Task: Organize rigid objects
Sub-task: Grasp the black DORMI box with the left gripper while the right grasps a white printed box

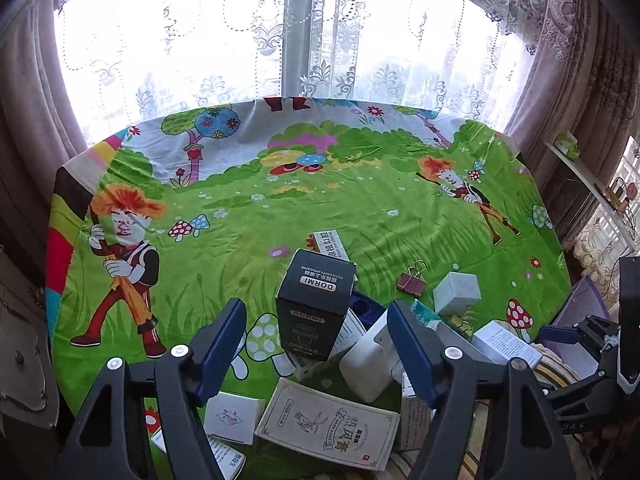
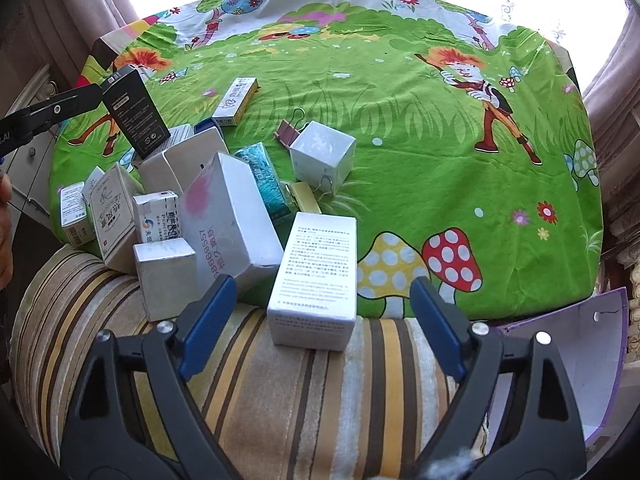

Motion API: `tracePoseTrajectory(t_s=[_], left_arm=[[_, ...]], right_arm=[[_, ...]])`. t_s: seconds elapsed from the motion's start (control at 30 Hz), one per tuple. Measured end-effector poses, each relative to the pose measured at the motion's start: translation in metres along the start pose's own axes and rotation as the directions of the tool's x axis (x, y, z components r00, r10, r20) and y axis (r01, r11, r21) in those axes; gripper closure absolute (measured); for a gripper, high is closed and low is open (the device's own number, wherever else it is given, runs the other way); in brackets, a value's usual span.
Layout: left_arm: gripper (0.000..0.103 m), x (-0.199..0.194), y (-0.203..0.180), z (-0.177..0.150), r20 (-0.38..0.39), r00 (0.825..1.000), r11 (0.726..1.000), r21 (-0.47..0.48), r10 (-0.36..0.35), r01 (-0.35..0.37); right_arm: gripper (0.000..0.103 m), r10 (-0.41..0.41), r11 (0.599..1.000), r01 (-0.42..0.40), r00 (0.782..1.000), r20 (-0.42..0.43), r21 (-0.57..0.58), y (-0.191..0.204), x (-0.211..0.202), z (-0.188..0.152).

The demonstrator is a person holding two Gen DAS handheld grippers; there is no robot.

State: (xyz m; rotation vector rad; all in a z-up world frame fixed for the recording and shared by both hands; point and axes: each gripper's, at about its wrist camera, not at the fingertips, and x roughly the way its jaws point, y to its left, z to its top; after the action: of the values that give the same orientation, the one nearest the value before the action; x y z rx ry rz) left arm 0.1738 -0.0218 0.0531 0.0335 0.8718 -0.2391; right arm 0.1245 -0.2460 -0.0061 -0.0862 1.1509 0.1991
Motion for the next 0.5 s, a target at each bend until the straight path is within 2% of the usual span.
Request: tracePoseTrajectory(t_s=[0.07, 0.13, 0.2, 0.27, 0.5], left_arm=[[0.039, 0.007, -0.001, 0.003, -0.009, 1.000, 1.000, 0.011, 0.002, -0.002], [0.053, 0.013, -0.002, 0.004, -0.020, 1.000, 1.000, 0.024, 0.009, -0.008], [0.060, 0.018, -0.002, 0.004, -0.031, 0.999, 1.000, 0.028, 0.012, -0.011], [0.060, 0.017, -0.003, 0.004, -0.024, 1.000, 0.999, 0.034, 0.015, -0.014], [0.060, -0.003, 0.000, 0.004, 0.026, 1.000, 1.000, -0.018, 0.008, -0.008]], right_arm=[[0.020, 0.002, 1.000, -0.002, 1.000, -0.010, -0.004, 0.001, 0.005, 0.002], [0.024, 0.007, 1.000, -0.007, 1.000, -0.021, -0.006, 0.001, 0.009, 0.004], [0.033, 0.012, 1.000, -0.012, 0.999, -0.033, -0.008, 0.002, 0.013, 0.004], [0.052, 0.019, 1.000, -0.019, 0.999, -0.045, -0.006, 0.002, 0.015, 0.004], [0.057, 0.031, 0.999, -0.031, 0.999, -0.009, 0.009, -0.002, 0.006, -0.003]])
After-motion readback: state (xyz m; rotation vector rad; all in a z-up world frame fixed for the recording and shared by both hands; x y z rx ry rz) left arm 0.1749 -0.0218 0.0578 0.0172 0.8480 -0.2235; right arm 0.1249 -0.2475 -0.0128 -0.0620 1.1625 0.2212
